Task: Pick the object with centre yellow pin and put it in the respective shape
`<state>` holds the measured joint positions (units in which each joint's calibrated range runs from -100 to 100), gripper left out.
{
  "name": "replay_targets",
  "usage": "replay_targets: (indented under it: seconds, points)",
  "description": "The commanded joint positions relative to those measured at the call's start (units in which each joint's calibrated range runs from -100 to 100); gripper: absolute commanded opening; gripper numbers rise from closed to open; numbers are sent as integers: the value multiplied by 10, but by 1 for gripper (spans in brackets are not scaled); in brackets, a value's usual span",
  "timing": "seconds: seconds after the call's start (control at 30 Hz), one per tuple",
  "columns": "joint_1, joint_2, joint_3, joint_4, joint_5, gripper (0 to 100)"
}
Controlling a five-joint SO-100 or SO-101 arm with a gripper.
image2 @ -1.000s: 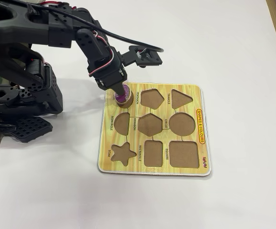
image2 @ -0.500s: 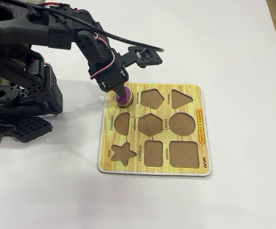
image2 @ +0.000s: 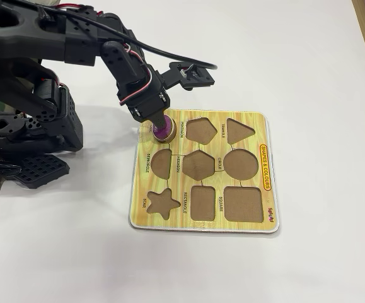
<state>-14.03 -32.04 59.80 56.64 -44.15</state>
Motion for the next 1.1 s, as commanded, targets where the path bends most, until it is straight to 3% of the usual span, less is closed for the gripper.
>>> replay_targets:
  seconds: [0.0, 1.07]
  points:
    - [5, 18, -20, -7, 1, 1]
    - [1, 35, -21, -55, 1, 1]
